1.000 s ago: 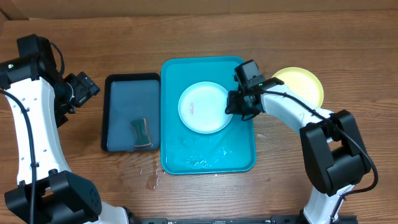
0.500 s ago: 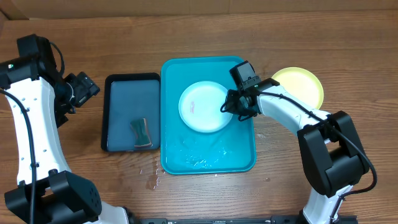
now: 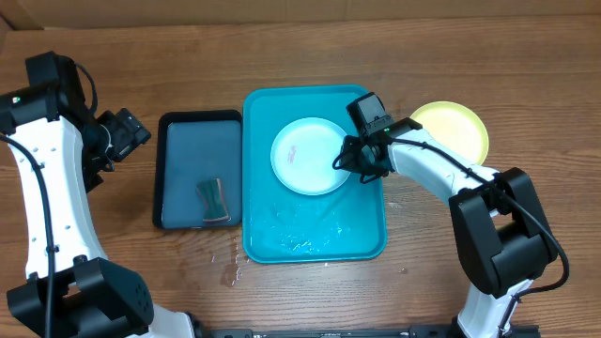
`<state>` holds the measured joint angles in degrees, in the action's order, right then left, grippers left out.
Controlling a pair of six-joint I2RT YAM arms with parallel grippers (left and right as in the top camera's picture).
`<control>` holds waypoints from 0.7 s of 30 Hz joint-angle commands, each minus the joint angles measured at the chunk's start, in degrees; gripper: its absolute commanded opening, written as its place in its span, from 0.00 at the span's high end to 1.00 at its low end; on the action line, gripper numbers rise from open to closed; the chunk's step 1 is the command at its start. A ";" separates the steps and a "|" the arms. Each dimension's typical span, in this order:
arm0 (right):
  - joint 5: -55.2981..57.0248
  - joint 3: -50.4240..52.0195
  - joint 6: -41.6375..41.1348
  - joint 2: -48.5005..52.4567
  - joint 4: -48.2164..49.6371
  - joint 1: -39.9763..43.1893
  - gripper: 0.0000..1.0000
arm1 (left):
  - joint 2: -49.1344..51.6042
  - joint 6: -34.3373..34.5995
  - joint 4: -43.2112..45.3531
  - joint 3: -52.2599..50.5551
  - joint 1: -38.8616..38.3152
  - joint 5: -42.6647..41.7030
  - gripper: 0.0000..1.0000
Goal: Clean dirty plates on tray and stack at the side
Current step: 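Reach the left gripper over the black tray toward the sponge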
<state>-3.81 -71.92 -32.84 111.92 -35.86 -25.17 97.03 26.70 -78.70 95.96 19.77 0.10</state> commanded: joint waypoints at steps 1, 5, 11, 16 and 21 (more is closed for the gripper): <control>1.18 -0.52 -0.20 -1.03 -1.20 0.04 0.94 | -1.14 0.74 -0.13 0.72 0.09 0.50 0.00; 1.16 -0.52 -0.20 -1.03 -1.57 0.04 0.93 | -1.14 0.74 -0.13 0.72 0.09 0.50 0.00; -4.87 -0.52 -0.17 -1.03 -2.54 0.04 0.96 | -1.14 0.81 5.44 0.72 0.09 0.33 0.00; -7.82 -0.52 0.44 -1.03 -3.67 0.04 0.96 | -1.14 0.44 3.43 0.52 -0.09 -9.31 0.00; -7.85 -0.52 1.77 -1.03 -3.65 0.04 0.94 | -1.14 -10.38 3.26 -2.58 -4.26 -15.85 0.13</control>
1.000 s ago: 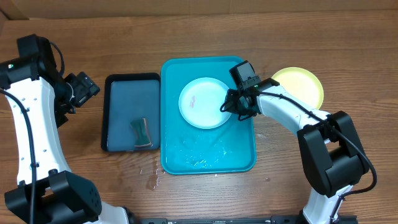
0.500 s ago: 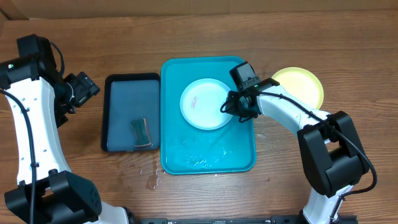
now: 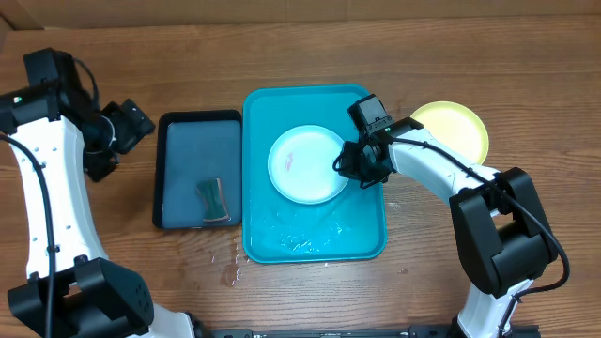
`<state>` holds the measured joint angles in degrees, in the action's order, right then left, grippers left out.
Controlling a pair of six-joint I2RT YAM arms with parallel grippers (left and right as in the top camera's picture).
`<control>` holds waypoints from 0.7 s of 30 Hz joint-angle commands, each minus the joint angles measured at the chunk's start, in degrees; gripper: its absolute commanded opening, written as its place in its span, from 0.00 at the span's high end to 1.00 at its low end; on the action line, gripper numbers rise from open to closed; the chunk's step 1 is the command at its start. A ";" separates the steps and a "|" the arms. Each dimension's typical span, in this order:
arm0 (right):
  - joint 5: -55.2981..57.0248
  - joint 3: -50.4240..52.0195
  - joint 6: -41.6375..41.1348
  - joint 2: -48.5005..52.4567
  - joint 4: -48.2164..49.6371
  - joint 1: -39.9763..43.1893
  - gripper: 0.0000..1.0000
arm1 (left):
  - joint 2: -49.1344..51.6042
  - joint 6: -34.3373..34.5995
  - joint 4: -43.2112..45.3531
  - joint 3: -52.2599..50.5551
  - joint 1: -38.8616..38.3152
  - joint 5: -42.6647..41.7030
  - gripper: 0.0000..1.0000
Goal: Clean dirty plates on tray and stack at the side
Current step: 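Reach the left gripper over the black tray toward the sponge, then grasp the sponge with the left gripper in the black tray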
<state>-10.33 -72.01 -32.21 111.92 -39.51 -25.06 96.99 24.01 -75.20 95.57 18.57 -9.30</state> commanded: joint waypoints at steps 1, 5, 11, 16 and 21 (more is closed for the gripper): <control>-1.33 -0.44 1.14 -1.03 0.07 -0.07 0.92 | -1.09 -10.19 -0.59 -3.34 -4.61 -6.86 0.13; -1.33 -0.44 1.14 -1.03 0.22 -0.07 0.88 | -1.09 -15.76 -1.53 -9.18 -10.67 -6.43 0.06; -1.31 -0.44 1.14 -1.03 0.39 -0.07 0.83 | -1.09 -15.67 2.14 -18.67 -16.33 -3.50 0.15; -1.33 -0.44 1.14 -1.03 0.46 -0.07 0.82 | -1.09 -13.75 7.06 -25.09 -17.00 3.26 0.30; -1.33 -0.44 1.14 -1.03 0.79 -0.07 0.81 | -1.03 -13.25 10.99 -27.69 -16.24 3.48 0.32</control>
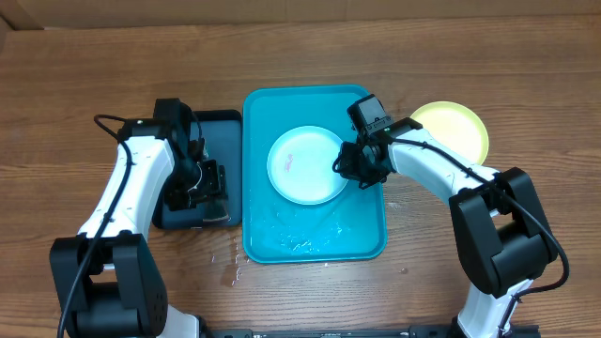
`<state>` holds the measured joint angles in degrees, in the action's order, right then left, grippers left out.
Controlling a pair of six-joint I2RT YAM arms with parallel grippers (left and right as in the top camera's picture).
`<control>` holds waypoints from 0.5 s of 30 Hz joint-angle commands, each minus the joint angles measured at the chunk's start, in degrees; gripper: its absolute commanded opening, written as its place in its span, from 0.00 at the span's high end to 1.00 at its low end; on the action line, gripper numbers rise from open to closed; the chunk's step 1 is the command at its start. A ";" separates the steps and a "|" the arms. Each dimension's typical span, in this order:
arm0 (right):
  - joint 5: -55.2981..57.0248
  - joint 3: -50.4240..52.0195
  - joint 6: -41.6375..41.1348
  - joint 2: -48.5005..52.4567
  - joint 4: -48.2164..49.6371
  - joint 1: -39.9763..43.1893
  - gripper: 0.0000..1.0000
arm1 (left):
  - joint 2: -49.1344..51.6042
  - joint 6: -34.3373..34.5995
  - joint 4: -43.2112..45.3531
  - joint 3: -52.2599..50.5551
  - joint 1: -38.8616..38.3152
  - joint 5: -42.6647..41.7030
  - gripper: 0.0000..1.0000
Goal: Clean dirty plates on tray and stack at the side
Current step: 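Grasp the sponge with the left gripper in the black tray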
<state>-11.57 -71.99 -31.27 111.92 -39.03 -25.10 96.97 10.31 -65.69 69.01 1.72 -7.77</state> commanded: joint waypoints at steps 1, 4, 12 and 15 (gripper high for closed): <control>-0.07 -0.46 0.20 -1.01 0.31 -0.02 0.81 | -1.01 0.44 2.45 -1.44 0.61 1.81 0.33; -0.09 -0.46 0.20 -1.01 0.31 -0.02 0.81 | -0.98 0.44 5.07 -2.23 0.55 1.81 0.37; -0.09 -0.46 0.20 -1.01 0.31 -0.02 0.81 | -0.98 0.68 11.61 -5.40 0.50 1.84 0.47; -0.09 -0.46 0.20 -1.01 0.31 -0.02 0.80 | -0.98 0.68 12.68 -6.43 0.50 1.95 0.47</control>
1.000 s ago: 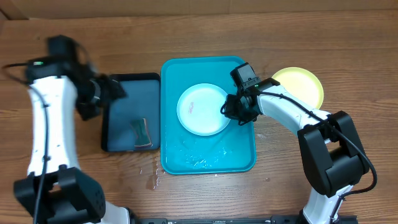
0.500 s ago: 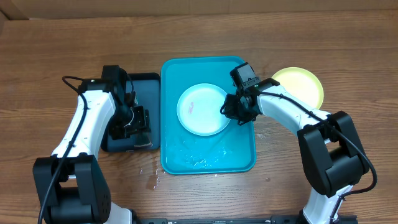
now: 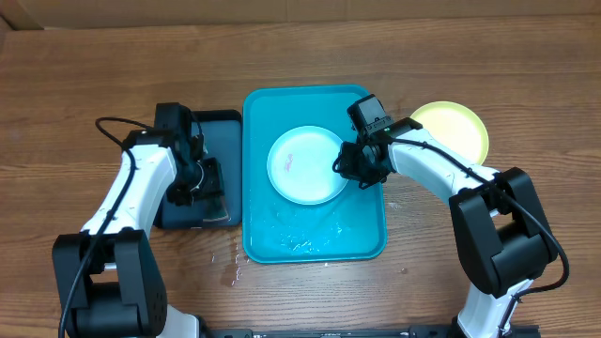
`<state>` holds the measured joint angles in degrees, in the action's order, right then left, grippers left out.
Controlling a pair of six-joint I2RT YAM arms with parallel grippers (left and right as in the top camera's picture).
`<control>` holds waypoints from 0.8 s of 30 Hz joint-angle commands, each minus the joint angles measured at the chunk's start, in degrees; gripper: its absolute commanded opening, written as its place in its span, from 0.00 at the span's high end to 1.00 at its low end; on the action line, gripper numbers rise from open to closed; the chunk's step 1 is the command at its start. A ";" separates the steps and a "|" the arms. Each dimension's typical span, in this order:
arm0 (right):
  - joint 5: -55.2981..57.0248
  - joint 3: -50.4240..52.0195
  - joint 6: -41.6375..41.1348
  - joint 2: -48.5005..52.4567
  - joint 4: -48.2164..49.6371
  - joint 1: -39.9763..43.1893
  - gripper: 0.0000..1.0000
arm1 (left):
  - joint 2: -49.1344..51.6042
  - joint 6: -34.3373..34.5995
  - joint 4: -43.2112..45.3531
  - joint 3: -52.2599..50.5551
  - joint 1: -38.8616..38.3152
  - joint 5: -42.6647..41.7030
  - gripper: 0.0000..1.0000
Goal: Clean dirty plates on tray and stack at the side
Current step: 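Grasp the sponge with the left gripper in the black tray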
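Observation:
A white plate point(image 3: 302, 167) with a faint pink smear lies in the teal tray point(image 3: 315, 246). My right gripper point(image 3: 346, 165) is shut on the plate's right rim. To the left, in the dark tray point(image 3: 178, 218), a grey-green sponge point(image 3: 218, 208) lies at the front right. My left gripper point(image 3: 207, 180) hangs low over that tray just behind the sponge, its fingers apart as far as the overhead view shows, and it partly hides the sponge. A yellow plate point(image 3: 453, 130) rests on the table to the right of the teal tray.
Water drops and suds lie on the teal tray's front part point(image 3: 299, 235), and a small wet patch point(image 3: 230, 270) is on the wooden table in front of the trays. Both arms reach inward from the front corners.
The left gripper has shifted slightly left and settled a little over the sponge in the dark tray. The right gripper and the white plate have stayed put.
The left arm was raised at the table's far left while the right gripper held the white plate's rim. The plate then sat slightly further left and nearer in the tray. Then the left gripper was over the sponge in the dark tray, where it remains.

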<state>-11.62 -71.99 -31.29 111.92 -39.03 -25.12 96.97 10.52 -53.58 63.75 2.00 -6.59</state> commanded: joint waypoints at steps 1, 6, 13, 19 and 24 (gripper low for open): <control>-0.04 -0.46 0.22 -1.01 0.31 0.00 0.80 | -0.98 0.46 0.76 -1.51 0.22 0.79 0.47; -0.04 -0.46 0.22 -1.01 0.33 0.00 0.78 | -0.98 1.97 2.19 -3.52 0.22 0.87 0.48; -0.04 -0.46 0.20 -1.01 0.31 0.00 0.77 | -0.98 2.86 3.02 -4.76 0.22 1.57 0.53; -0.04 -0.46 0.20 -1.03 0.33 0.00 0.76 | -0.98 5.09 4.90 -6.40 0.22 2.64 0.55; -0.04 -0.46 0.20 -1.01 0.33 0.00 0.76 | -0.98 6.23 7.41 -8.63 0.22 4.04 0.55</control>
<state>-11.62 -71.99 -31.31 111.92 -39.00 -25.12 96.97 15.07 -47.09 56.69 2.00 -3.97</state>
